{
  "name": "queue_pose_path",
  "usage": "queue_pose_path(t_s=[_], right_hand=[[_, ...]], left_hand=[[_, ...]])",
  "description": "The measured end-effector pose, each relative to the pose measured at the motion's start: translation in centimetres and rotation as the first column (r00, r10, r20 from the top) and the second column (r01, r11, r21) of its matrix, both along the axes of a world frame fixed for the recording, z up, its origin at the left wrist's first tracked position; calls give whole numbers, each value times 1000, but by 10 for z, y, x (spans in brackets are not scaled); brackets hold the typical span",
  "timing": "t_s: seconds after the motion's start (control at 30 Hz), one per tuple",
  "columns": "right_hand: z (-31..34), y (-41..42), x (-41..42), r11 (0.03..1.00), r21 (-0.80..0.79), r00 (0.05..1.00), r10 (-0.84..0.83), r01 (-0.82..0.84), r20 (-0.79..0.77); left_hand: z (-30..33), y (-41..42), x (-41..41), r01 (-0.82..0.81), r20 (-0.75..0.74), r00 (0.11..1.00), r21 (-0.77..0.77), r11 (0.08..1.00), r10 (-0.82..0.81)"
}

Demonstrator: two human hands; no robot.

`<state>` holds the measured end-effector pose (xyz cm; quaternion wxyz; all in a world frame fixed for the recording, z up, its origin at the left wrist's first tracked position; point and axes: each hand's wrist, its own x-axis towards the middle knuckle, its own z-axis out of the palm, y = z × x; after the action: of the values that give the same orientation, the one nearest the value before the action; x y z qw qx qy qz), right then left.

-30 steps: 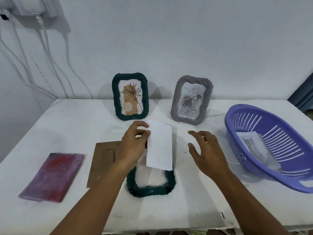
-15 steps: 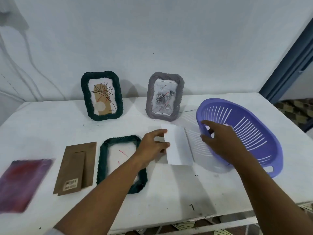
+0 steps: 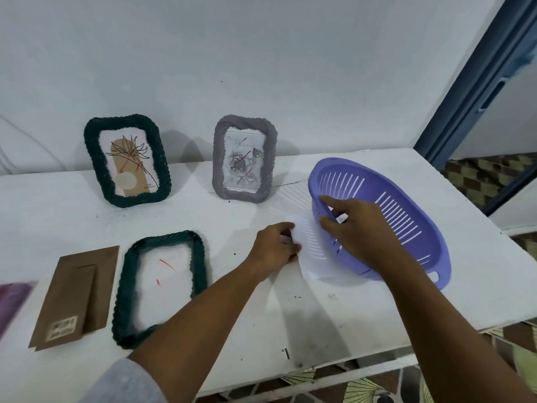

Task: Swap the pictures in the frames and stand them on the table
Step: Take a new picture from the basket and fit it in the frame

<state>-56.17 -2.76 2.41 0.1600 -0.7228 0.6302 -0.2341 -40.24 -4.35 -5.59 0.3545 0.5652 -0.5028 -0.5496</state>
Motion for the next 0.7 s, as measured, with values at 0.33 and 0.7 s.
queue_pose_path(t_s=[0.33,0.7], right_hand=[[-18,1,12,999,-3,998,-32,32,-54],[-15,-20,-40,970,108,976,-218,217,0]], left_hand=[[3,-2,-2,46,249,968,-113,993,-17],[36,-5,7,-44,253,948,-495,868,192]])
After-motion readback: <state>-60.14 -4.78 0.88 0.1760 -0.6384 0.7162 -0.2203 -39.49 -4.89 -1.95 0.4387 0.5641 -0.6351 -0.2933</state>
